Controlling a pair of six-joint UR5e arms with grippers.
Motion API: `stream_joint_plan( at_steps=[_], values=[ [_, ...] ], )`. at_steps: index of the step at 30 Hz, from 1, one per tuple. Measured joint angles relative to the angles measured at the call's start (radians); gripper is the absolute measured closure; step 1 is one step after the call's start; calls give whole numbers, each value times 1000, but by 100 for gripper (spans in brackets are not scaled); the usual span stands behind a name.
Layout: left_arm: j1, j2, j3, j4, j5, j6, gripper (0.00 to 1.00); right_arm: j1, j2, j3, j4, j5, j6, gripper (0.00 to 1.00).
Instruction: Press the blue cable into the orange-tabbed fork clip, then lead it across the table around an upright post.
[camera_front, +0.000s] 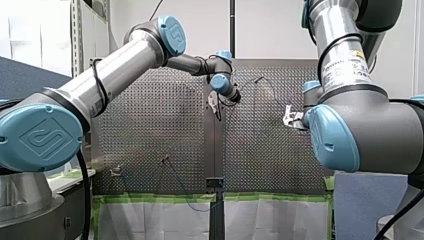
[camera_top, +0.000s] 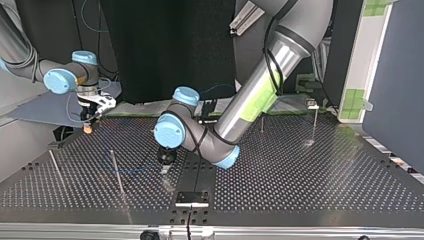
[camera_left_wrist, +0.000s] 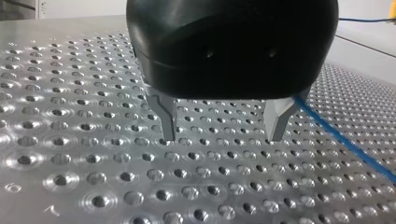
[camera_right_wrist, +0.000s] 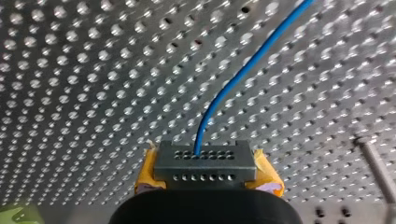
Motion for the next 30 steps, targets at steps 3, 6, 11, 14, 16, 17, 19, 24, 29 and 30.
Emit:
stream_joint_plan(
  at_steps=[3,6,11,14,16,17,19,24,29,30],
  values=[
    [0,0,0,-4,-21,0,8,-7,21,0,-2,4,1,100],
    [-1,1,0,-6,-44,-1,8,-14,45,0,-8,10,5,100],
    [-4,0,0,-7,-85,0,8,-21,81,0,-20,17,16,100],
    [-5,0,0,-7,-111,2,8,-27,96,0,-27,23,24,100],
    [-7,0,0,-7,-126,2,8,-29,101,0,-31,25,28,100],
    [-7,0,0,-7,-129,2,8,-29,103,0,-32,25,29,100],
    [-7,0,0,-7,-135,2,8,-30,105,0,-34,26,30,100],
    [-8,1,-2,-7,-138,2,8,-26,137,0,-38,46,27,100],
    [-8,1,-23,-4,-140,10,8,-22,182,0,-48,57,24,100],
    [-8,1,-32,-2,-141,14,8,-22,191,0,-53,58,24,100]
  ],
)
